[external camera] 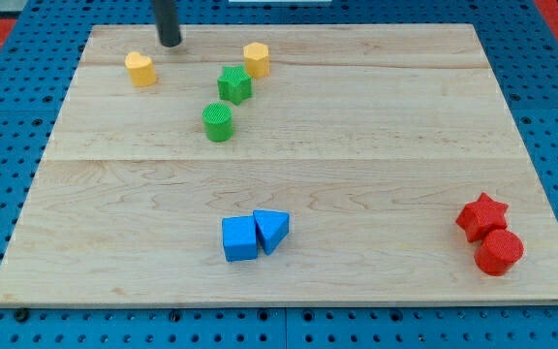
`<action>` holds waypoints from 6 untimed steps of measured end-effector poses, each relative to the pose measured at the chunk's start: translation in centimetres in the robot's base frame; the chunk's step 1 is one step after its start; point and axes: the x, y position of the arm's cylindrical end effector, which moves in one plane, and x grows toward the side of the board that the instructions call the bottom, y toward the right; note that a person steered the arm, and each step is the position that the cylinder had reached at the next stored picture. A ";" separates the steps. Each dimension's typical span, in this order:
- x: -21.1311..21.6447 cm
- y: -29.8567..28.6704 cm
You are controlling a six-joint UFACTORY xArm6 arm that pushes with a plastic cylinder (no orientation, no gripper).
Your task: Slightly move the green star below the yellow hexagon
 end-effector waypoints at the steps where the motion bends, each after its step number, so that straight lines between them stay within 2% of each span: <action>1: 2.8 0.2; 2: 5.3 2.5; 4: 7.6 8.9; 5: 10.0 9.8; 6: 11.0 8.1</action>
